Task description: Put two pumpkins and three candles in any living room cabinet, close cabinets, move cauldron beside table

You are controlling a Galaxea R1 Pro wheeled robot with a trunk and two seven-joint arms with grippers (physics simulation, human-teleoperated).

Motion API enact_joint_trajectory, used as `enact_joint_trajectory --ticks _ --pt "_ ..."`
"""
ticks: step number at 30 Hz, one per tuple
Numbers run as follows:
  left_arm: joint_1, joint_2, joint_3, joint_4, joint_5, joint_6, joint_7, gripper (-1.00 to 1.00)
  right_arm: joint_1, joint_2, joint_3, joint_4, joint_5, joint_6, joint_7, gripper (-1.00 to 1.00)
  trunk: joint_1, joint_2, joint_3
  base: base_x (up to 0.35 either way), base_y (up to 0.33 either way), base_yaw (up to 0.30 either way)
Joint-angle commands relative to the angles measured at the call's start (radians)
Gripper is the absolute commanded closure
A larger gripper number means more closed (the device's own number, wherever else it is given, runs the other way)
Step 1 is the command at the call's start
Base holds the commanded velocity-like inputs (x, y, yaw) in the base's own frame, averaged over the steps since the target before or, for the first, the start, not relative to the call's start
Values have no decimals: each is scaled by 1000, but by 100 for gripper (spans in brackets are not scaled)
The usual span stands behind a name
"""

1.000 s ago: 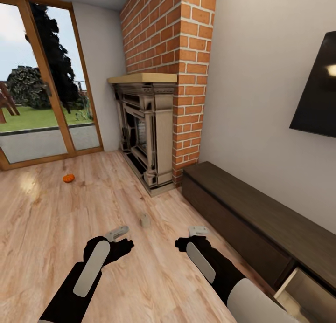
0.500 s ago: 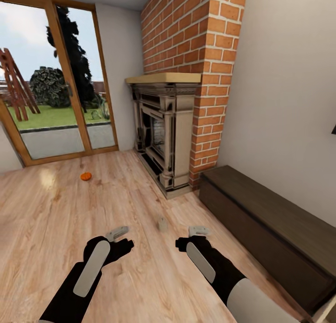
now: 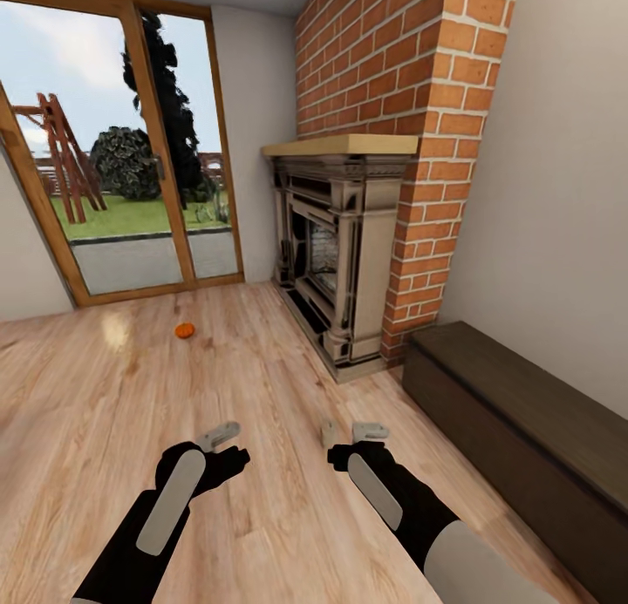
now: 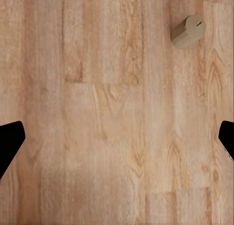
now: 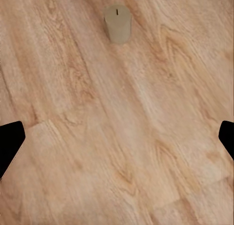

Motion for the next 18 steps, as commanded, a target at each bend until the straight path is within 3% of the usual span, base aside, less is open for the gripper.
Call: enact_joint_trajectory --ticks 1,18 --pt "-1 0 -1 -1 10 0 11 -100 -1 -1 3 -1 -9 1 -9 -100 0 0 -1 282 38 3" --pt "-1 2 -1 1 10 0 9 -100 -1 -1 3 0 -9 -15 -9 -100 0 0 -1 299 3 0"
